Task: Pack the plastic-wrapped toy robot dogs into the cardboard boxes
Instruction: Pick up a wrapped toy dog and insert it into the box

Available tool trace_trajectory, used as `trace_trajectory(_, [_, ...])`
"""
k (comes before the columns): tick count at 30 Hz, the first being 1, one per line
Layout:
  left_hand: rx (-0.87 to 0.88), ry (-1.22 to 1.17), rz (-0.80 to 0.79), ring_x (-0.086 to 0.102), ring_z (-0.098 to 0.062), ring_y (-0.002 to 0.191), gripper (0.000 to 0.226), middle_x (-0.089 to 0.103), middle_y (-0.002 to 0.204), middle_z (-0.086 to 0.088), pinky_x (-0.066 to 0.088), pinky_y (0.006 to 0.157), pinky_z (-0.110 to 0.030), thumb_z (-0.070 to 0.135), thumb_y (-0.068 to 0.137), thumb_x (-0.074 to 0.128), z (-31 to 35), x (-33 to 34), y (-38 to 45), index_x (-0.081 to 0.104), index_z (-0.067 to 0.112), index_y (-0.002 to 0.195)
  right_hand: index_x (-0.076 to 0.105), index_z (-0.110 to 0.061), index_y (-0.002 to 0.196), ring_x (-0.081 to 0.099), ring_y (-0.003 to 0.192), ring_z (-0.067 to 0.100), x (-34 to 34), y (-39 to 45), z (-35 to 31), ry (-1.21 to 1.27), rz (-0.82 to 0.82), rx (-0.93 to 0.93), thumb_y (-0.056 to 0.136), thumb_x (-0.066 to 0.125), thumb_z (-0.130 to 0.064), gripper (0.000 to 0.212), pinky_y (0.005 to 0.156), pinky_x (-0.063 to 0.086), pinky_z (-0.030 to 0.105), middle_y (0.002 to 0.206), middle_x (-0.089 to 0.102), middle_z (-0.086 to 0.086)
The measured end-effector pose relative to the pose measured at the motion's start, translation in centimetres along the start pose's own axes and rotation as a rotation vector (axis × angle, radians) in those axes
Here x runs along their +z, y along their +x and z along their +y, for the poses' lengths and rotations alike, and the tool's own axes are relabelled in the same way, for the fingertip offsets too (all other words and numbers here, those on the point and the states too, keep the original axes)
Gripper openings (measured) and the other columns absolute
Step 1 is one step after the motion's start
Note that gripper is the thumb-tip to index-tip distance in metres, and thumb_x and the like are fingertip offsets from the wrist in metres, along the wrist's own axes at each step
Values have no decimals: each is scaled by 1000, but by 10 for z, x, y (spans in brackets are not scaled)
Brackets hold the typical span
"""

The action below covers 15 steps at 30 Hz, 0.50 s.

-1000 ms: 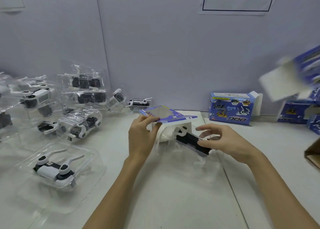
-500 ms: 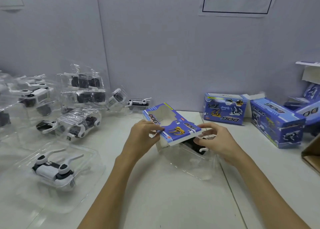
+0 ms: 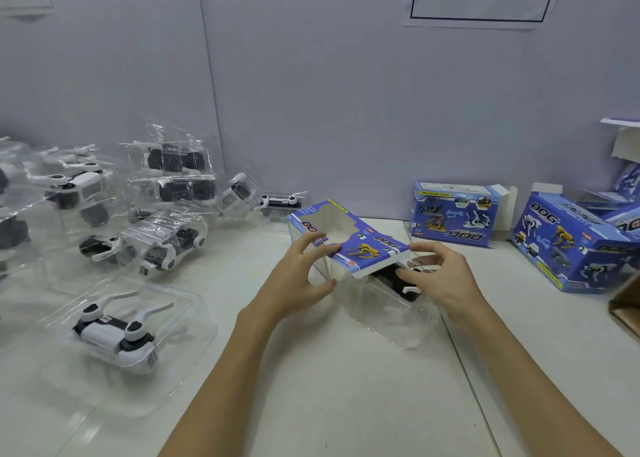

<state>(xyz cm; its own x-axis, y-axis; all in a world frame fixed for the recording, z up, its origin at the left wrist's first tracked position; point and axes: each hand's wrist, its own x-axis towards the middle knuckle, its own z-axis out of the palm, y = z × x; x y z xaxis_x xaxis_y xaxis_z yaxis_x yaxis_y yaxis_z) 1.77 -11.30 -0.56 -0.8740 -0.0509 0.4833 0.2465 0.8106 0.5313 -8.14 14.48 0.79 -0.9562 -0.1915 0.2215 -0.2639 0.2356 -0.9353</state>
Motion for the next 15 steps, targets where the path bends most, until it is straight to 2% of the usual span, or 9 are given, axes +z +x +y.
trace_trajectory(2, [-12, -45, -63, 16, -5, 157, 64, 25, 167, 16, 33, 116, -30, 32, 86, 83, 0, 4, -1, 54, 40, 143, 73, -29, 112, 72, 99, 23, 2, -1, 1, 30, 26, 11, 72, 92, -11, 48, 87, 62, 47, 108, 74, 5])
trace_trajectory(3, [-20, -57, -85, 18, -4, 156, 65, 23, 168, 17, 36, 113, -31, 34, 85, 84, 1, 6, -1, 53, 41, 142, 72, -28, 113, 72, 100, 22, 3, -1, 2, 39, 34, 16, 72, 92, -11, 48, 88, 62, 47, 107, 74, 4])
trace_trajectory(6, [-3, -48, -33, 36, -6, 149, 58, 37, 162, 14, 45, 104, -35, 29, 88, 84, -1, 6, 1, 56, 37, 139, 71, -28, 115, 71, 103, 19, 9, -2, 4, 44, 42, 26, 74, 92, -16, 48, 88, 62, 46, 109, 74, 1])
trace_trajectory(9, [46, 62, 25, 42, -16, 145, 59, 50, 151, 11, 41, 104, -35, 21, 90, 79, -7, 7, 1, 54, 29, 143, 68, -29, 119, 69, 108, 13, 11, -2, 3, 43, 34, 16, 79, 90, -22, 46, 82, 59, 32, 112, 71, -2])
trace_trajectory(10, [19, 79, 41, 45, -20, 141, 62, 50, 150, 10, 40, 108, -38, 25, 90, 78, -7, 8, 0, 52, 27, 146, 66, -28, 123, 67, 112, 13, 11, -2, 2, 72, 10, 28, 81, 89, -22, 48, 83, 56, 29, 116, 69, 1])
trace_trajectory(12, [-62, 120, 100, 43, -26, 139, 64, 51, 148, 9, 33, 117, -54, 34, 88, 74, -5, 13, -2, 53, 23, 147, 61, -28, 132, 61, 121, 12, 10, -2, 0, 116, -99, 47, 85, 85, -22, 54, 90, 50, 27, 126, 62, 5])
trace_trajectory(13, [-106, 136, 110, 38, -27, 144, 64, 49, 148, 9, 27, 118, -63, 37, 86, 73, -3, 16, -2, 54, 23, 146, 58, -28, 135, 60, 121, 5, 9, -4, -1, 105, -167, 41, 87, 84, -21, 55, 92, 48, 22, 129, 59, 2])
trace_trajectory(15, [-148, 86, 99, 24, -28, 153, 63, 44, 152, 9, 24, 115, -72, 40, 83, 68, 0, 19, -2, 55, 22, 143, 54, -28, 137, 60, 106, -15, 9, -7, -2, 64, -231, 5, 90, 80, -18, 54, 83, 46, 8, 127, 59, -7])
